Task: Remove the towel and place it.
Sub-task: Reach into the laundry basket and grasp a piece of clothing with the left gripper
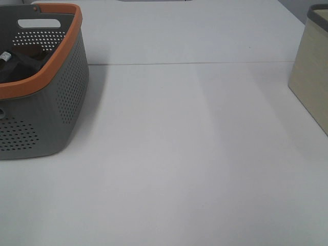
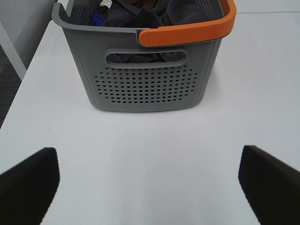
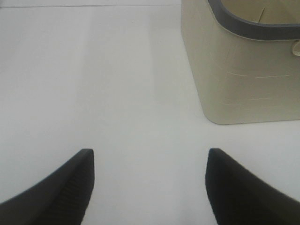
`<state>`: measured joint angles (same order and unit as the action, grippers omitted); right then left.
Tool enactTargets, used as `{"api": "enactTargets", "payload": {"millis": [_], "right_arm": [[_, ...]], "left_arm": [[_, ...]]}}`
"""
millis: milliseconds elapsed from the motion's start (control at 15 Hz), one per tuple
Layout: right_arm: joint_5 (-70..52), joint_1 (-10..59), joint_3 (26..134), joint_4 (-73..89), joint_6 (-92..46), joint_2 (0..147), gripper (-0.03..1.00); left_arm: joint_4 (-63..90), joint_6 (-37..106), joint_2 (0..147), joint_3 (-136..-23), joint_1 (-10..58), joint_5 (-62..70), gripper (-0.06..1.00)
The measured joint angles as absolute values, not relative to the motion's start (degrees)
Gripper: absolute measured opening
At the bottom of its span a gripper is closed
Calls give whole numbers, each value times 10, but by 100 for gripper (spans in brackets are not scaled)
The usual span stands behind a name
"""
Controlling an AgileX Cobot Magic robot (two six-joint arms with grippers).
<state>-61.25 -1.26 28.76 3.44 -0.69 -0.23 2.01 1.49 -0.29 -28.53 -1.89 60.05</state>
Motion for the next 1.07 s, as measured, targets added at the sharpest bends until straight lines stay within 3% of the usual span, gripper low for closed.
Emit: {"api": "enactTargets", "payload": {"millis": [1067], "right_arm": [[-612,-13,288,34,-7,-2,60]], "left_arm": [[7,15,-3,-285,-19,600,98]]}}
